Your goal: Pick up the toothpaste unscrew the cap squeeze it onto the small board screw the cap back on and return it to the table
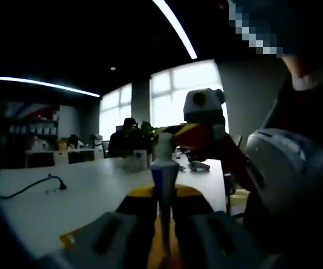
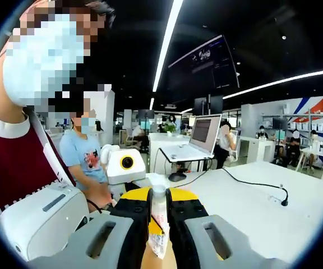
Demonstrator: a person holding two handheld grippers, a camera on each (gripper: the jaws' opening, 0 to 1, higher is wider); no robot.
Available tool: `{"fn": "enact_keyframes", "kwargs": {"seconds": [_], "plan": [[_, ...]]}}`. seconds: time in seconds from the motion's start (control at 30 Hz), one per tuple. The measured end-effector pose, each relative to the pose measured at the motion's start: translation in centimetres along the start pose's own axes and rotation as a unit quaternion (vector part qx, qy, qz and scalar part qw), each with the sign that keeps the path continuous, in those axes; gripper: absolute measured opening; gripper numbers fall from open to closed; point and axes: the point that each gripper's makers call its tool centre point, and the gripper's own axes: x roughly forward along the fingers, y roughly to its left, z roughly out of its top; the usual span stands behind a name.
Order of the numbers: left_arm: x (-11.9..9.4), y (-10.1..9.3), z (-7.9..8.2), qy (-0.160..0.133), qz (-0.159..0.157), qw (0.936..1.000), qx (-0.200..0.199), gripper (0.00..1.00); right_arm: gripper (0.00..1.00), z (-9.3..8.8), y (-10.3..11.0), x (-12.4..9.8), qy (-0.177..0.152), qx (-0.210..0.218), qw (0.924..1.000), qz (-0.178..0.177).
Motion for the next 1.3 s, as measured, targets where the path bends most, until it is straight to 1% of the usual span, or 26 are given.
{"fn": "enact_keyframes", "kwargs": {"seconds": [0.17,0.2,0.27,0.33,0.37,0.4,0.43,0.47,0.5,0.57,0.63,0.7,0.73,0.77,0.8,0.83,0.87,0.9,0.93,0.97,1.03,1.07,1.13,1.23,1.3], "plan": [[0.0,0.1,0.0,0.000,-0.001,1.0000,-0.001,0.10,0.10,-0.1,0.0,0.0,-0.002,-0.008,1.0000,0.001],[0.0,0.0,0.0,0.000,-0.002,1.0000,-0.002,0.10,0.10,0.0,0.0,0.0,-0.007,-0.018,0.9998,0.003],[0.1,0.0,0.1,-0.003,-0.005,1.0000,-0.005,0.10,0.12,-0.1,-0.1,-0.1,-0.013,-0.020,0.9997,0.005],[0.1,-0.4,0.4,-0.012,-0.015,0.9997,-0.013,0.10,0.17,0.0,-0.2,-0.2,-0.025,-0.008,0.9996,0.009],[0.1,-0.8,0.8,-0.027,-0.029,0.9987,-0.031,0.10,0.18,-0.1,-0.1,-0.2,-0.030,0.002,0.9994,0.019],[0.1,-0.9,1.1,-0.038,-0.035,0.9976,-0.045,0.10,0.17,0.0,0.1,-0.2,-0.041,0.018,0.9984,0.033],[0.0,-0.9,1.3,-0.046,-0.040,0.9966,-0.055,0.10,0.17,0.2,0.2,-0.3,-0.053,0.026,0.9974,0.042],[-0.1,-0.7,1.3,-0.047,-0.040,0.9966,-0.055,0.10,0.17,0.4,0.3,-0.3,-0.066,0.040,0.9955,0.055],[-0.2,-0.7,1.3,-0.048,-0.040,0.9965,-0.056,0.10,0.17,0.5,0.4,-0.4,-0.074,0.061,0.9933,0.066],[-0.3,-0.9,1.5,-0.052,-0.048,0.9954,-0.065,0.10,0.17,1.1,0.6,-0.5,-0.102,0.084,0.9871,0.090],[-0.2,-1.1,1.4,-0.051,-0.058,0.9941,-0.076,0.10,0.17,1.2,0.5,-0.6,-0.116,0.107,0.9818,0.106],[-0.3,-1.3,1.5,-0.054,-0.069,0.9923,-0.087,0.10,0.16,1.1,0.5,-0.5,-0.122,0.126,0.9773,0.119],[-0.3,-1.3,1.6,-0.057,-0.075,0.9912,-0.093,0.10,0.15,1.1,0.7,-0.6,-0.128,0.137,0.9730,0.135],[-0.3,-1.7,2.0,-0.068,-0.090,0.9879,-0.106,0.10,0.13,1.2,0.8,-0.6,-0.135,0.150,0.9689,0.143],[-0.5,-2.0,2.3,-0.077,-0.108,0.9828,-0.128,0.10,0.13,1.5,0.9,-0.7,-0.146,0.156,0.9652,0.151],[-0.5,-2.1,2.4,-0.082,-0.118,0.9786,-0.148,0.10,0.13,1.5,1.0,-0.7,-0.151,0.166,0.9612,0.161],[-0.4,-2.2,2.5,-0.084,-0.126,0.9759,-0.157,0.10,0.13,1.6,1.0,-0.7,-0.155,0.174,0.9577,0.169],[-0.3,-2.2,2.3,-0.083,-0.129,0.9756,-0.157,0.10,0.13,1.6,1.1,-0.8,-0.159,0.178,0.9548,0.177],[-0.2,-2.3,2.3,-0.083,-0.128,0.9759,-0.156,0.10,0.14,1.6,1.3,-0.8,-0.162,0.188,0.9502,0.189],[0.1,-2.4,2.1,-0.080,-0.132,0.9748,-0.161,0.10,0.15,1.6,1.2,-0.7,-0.165,0.199,0.9467,0.193],[0.3,-2.5,1.9,-0.076,-0.136,0.9729,-0.170,0.10,0.17,1.6,1.6,-0.6,-0.172,0.219,0.9363,0.214],[0.4,-2.6,1.8,-0.076,-0.138,0.9722,-0.173,0.10,0.18,1.5,1.6,-0.5,-0.174,0.234,0.9312,0.219],[0.4,-2.7,1.7,-0.073,-0.143,0.9698,-0.184,0.10,0.18,1.2,1.4,-0.4,-0.177,0.237,0.9297,0.219],[0.7,-2.9,1.5,-0.067,-0.146,0.9687,-0.189,0.10,0.18,1.4,1.5,-0.5,-0.186,0.245,0.9239,0.228],[0.8,-3.0,1.5,-0.065,-0.147,0.9680,-0.193,0.10,0.18,1.5,1.5,-0.5,-0.189,0.248,0.9220,0.229]]}}
